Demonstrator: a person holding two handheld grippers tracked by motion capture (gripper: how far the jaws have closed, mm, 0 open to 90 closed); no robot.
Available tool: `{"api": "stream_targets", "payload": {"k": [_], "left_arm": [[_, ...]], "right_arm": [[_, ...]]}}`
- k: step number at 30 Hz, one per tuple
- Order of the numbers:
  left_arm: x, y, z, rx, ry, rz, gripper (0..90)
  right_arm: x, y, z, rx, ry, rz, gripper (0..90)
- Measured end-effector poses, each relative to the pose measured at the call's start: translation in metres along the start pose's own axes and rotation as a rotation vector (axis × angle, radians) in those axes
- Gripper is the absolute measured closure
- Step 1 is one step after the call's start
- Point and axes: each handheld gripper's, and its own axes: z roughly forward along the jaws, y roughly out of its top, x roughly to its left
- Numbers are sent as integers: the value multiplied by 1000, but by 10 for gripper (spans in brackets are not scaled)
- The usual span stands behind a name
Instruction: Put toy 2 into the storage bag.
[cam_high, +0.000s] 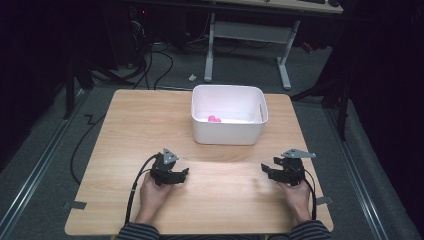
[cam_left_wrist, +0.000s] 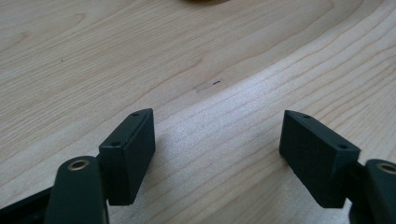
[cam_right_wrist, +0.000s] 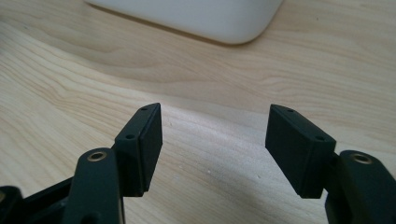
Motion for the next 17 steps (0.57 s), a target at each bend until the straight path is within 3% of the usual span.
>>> {"api": "stream_targets", "payload": {"k": [5, 11, 17], "left_arm": [[0, 0, 0, 0, 0, 0, 271], [0, 0, 0, 0, 0, 1, 271], [0, 0, 0, 0, 1, 1, 271]], "right_arm": [[1, -10, 16, 12, -43, -2, 362], [7, -21, 31, 35, -87, -51, 356], [8, -22, 32, 26, -83, -50, 331]]}}
